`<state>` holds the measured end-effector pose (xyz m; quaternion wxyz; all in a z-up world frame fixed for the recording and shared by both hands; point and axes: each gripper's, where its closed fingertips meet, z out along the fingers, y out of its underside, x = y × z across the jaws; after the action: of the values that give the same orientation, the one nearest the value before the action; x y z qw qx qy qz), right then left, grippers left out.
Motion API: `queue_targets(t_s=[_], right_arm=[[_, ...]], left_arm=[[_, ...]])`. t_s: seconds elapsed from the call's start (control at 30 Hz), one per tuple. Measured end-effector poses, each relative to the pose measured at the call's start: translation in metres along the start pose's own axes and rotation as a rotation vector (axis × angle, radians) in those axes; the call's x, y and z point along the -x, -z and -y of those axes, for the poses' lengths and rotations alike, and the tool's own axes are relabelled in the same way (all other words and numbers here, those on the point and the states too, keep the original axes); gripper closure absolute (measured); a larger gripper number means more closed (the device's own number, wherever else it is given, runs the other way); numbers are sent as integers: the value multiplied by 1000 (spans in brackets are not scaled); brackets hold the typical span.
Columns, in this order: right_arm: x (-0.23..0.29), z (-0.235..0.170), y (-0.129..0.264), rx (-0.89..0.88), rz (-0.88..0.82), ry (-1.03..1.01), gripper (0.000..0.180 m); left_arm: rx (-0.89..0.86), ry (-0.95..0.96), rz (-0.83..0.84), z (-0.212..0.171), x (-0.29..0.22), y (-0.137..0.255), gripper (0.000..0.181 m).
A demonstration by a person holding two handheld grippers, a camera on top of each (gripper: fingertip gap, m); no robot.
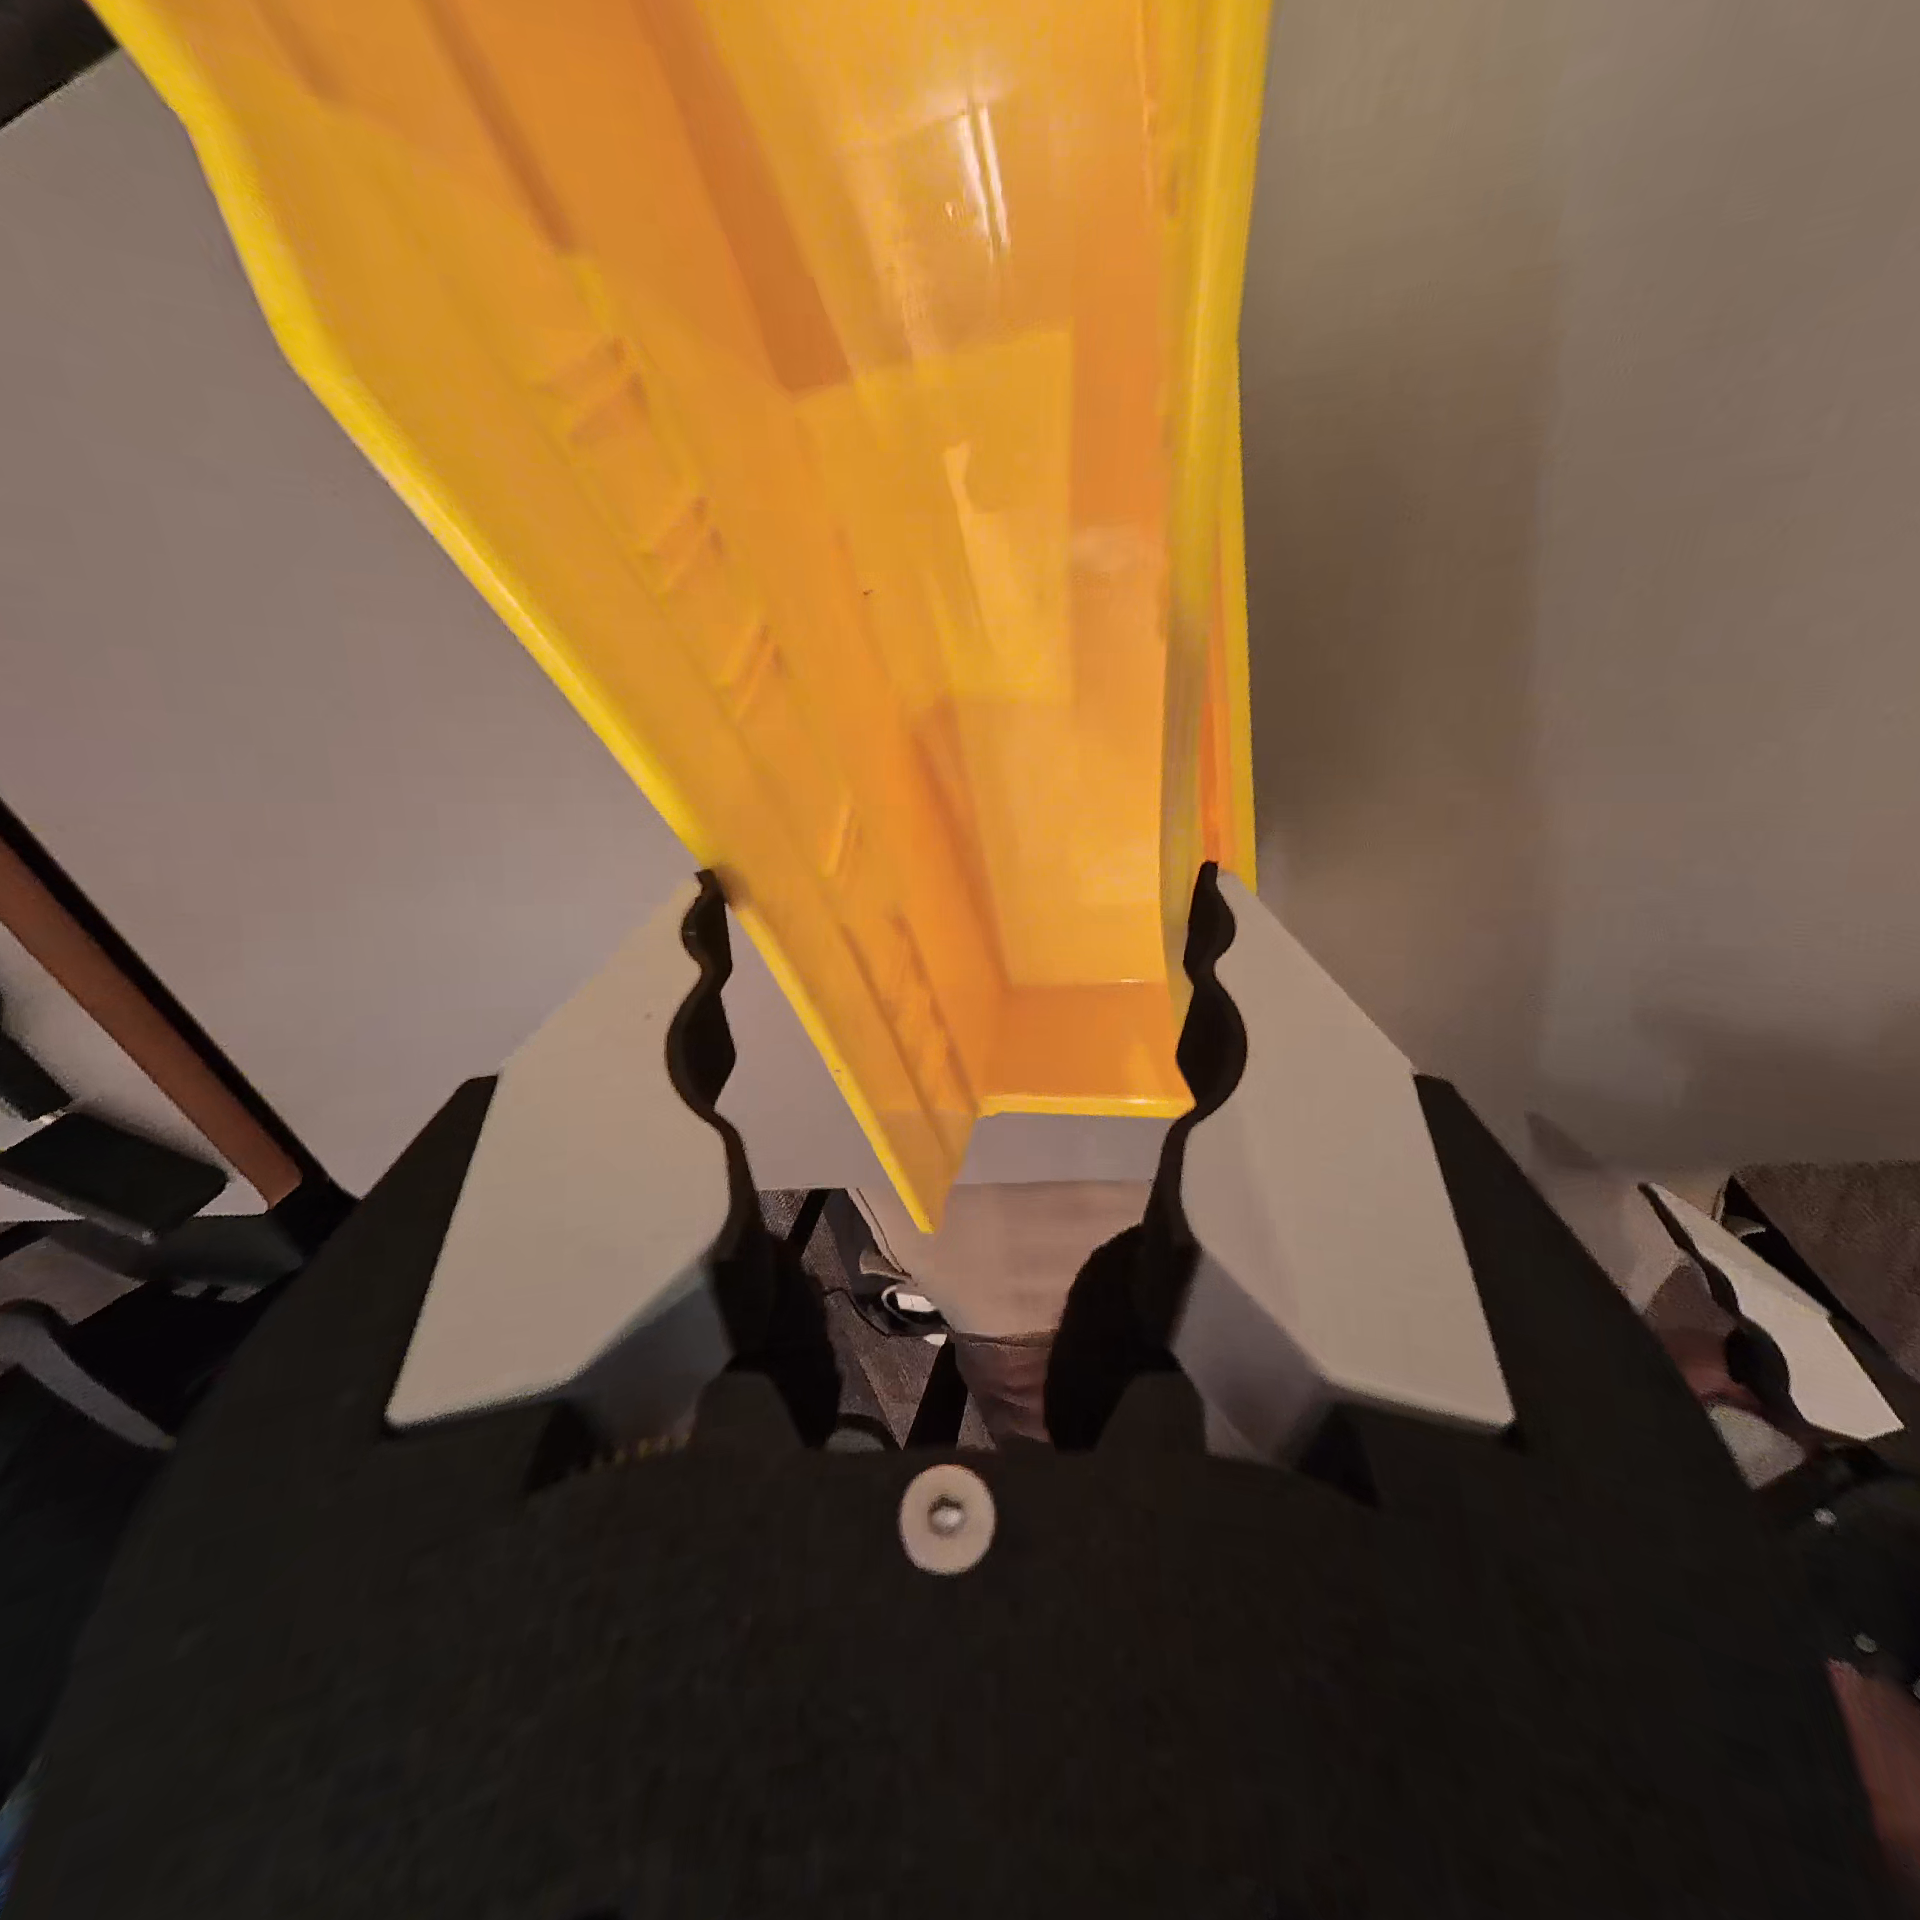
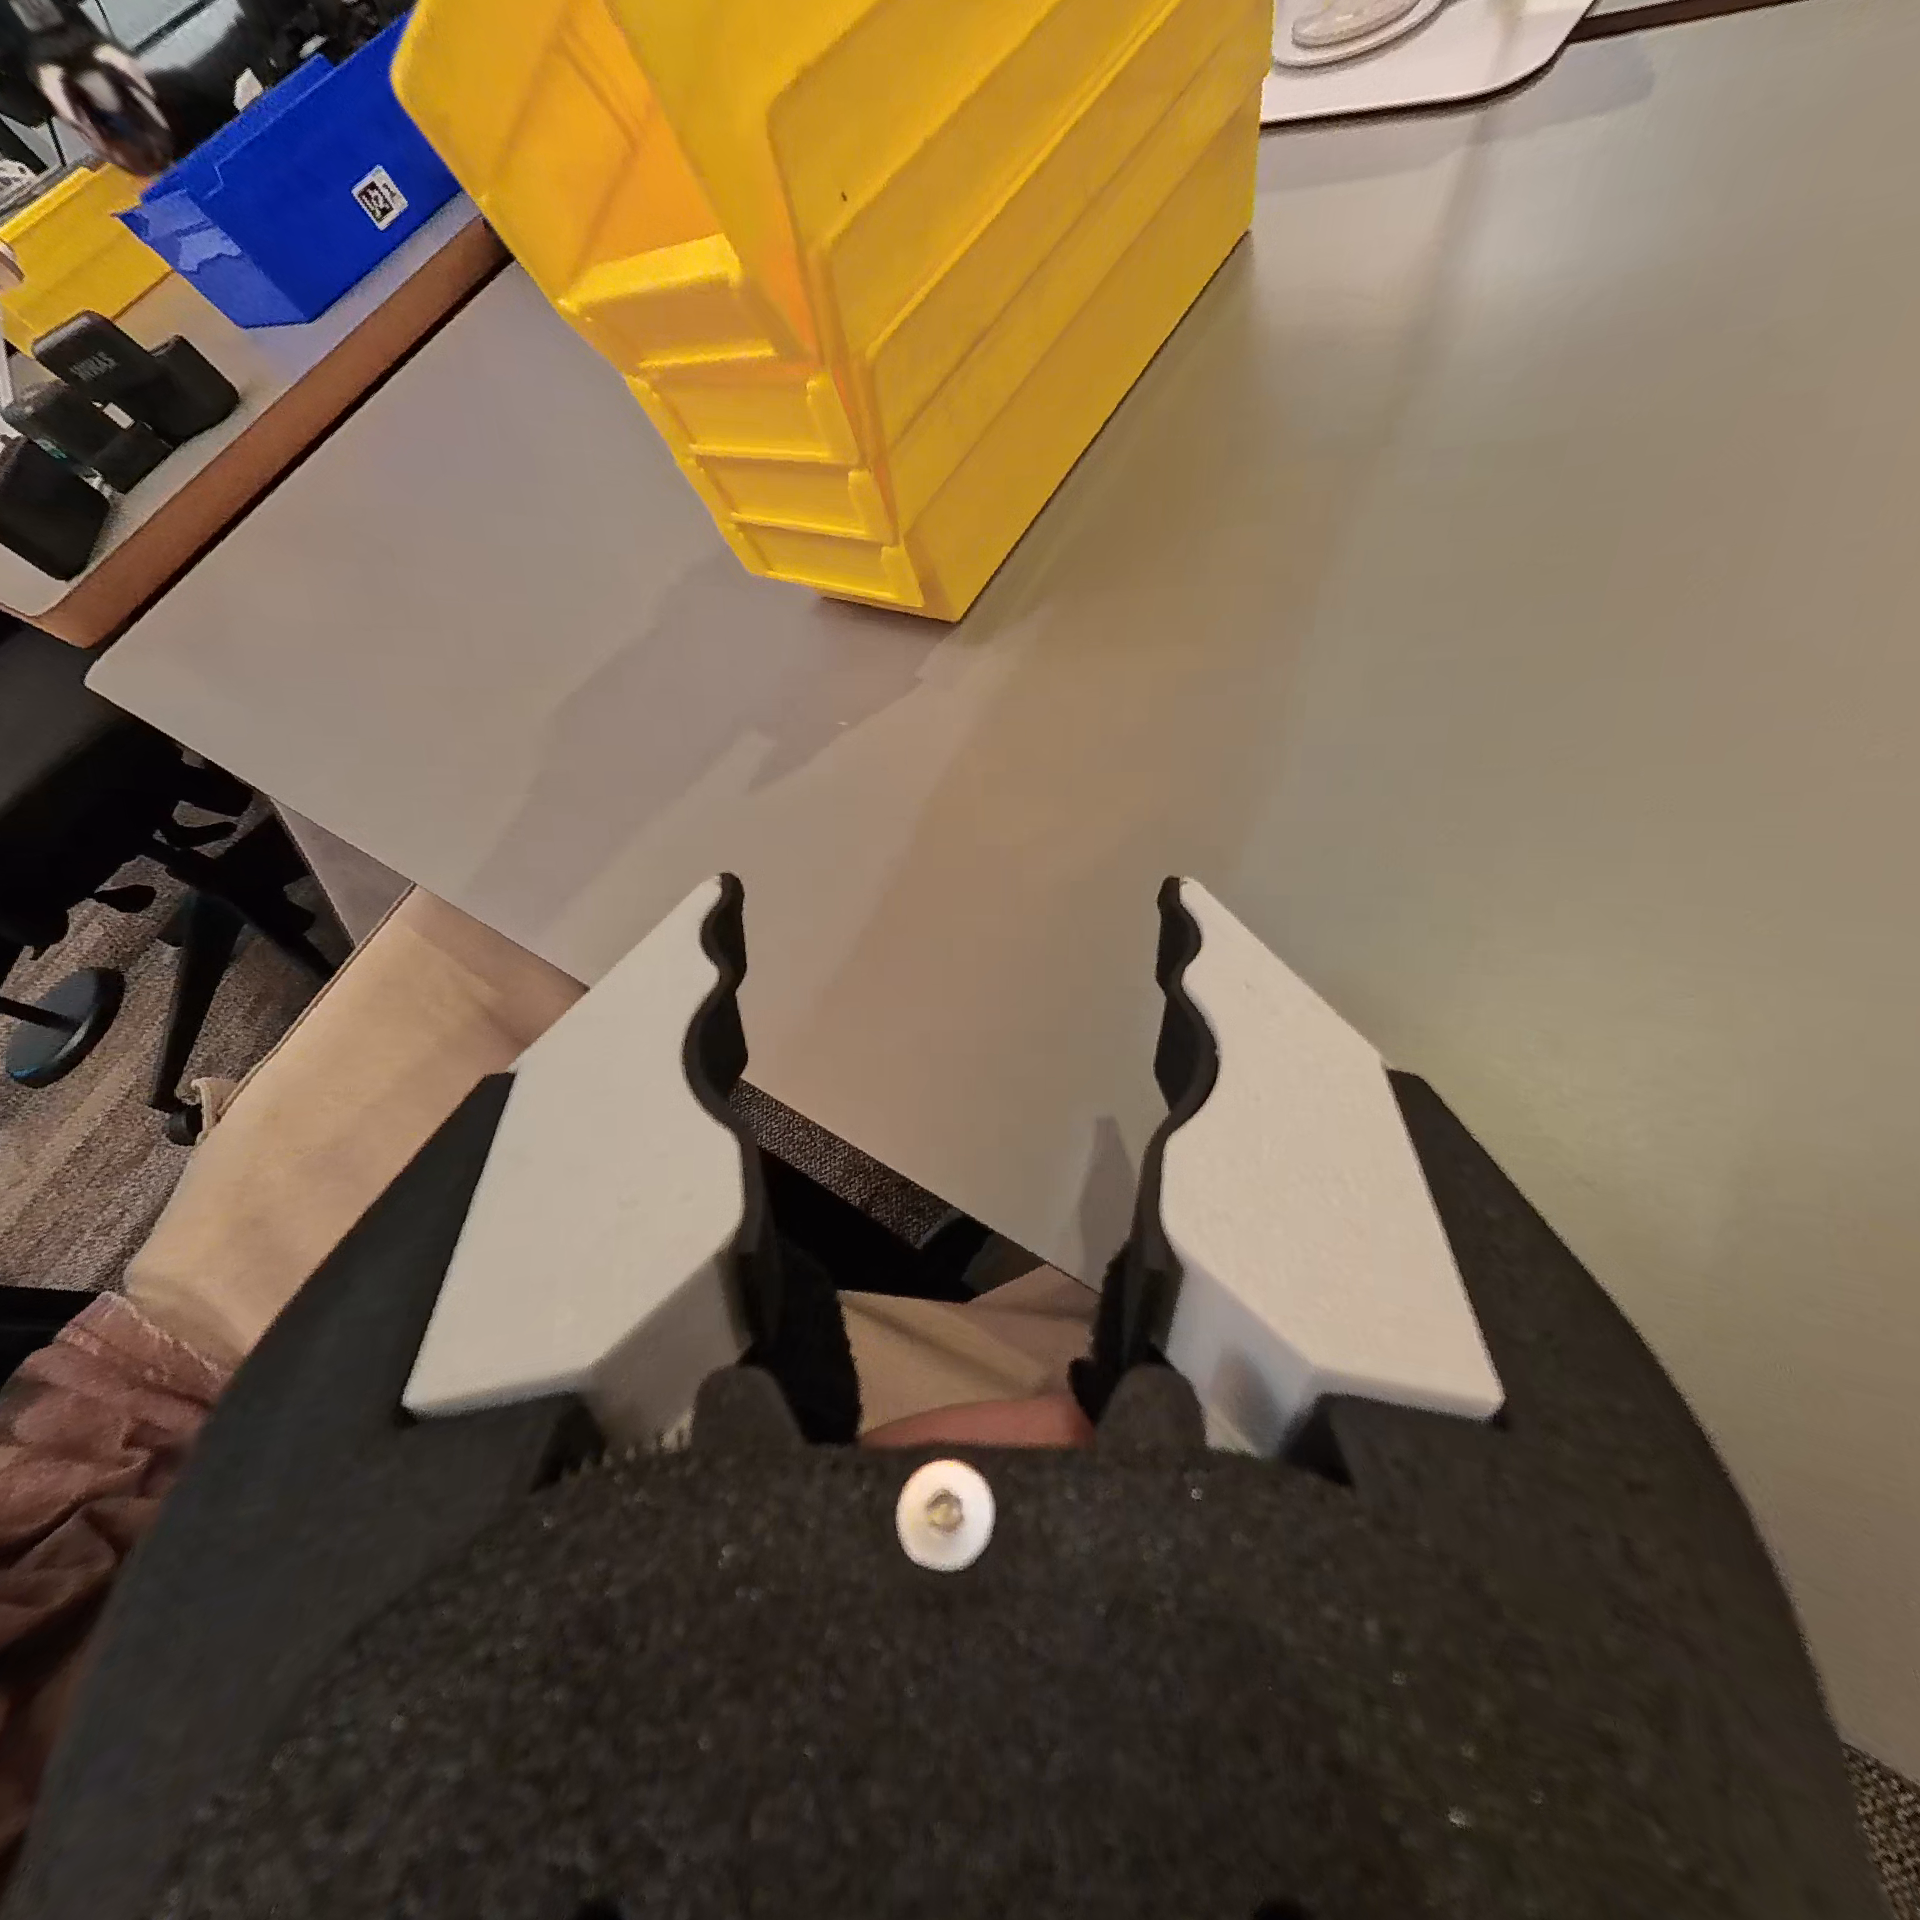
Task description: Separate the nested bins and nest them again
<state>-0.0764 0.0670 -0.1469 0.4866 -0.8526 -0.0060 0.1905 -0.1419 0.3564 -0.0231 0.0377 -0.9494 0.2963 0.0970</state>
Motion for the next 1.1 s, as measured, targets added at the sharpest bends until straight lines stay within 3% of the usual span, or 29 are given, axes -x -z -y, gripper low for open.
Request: queue_targets(t_s=[0.2,0.4,0.6,0.87,1.1], right_arm=[[2,-2,-1,11,-2,15,100],[6,-4,-2,15,-1,26,100],[9,-7,-4,25,-8,46,100],[6,-4,-4,8,-24,56,102],[7,-9,-9,35,-33,85,102]], left_arm=[[-17,-9,31,-19,1,31,94],[-137,-34,13,-24,4,101,95],[-151,43,78,-48,74,131,95],[-117,119,117,-60,172,58,95],[-25,116,48,-53,191,-42,94]])
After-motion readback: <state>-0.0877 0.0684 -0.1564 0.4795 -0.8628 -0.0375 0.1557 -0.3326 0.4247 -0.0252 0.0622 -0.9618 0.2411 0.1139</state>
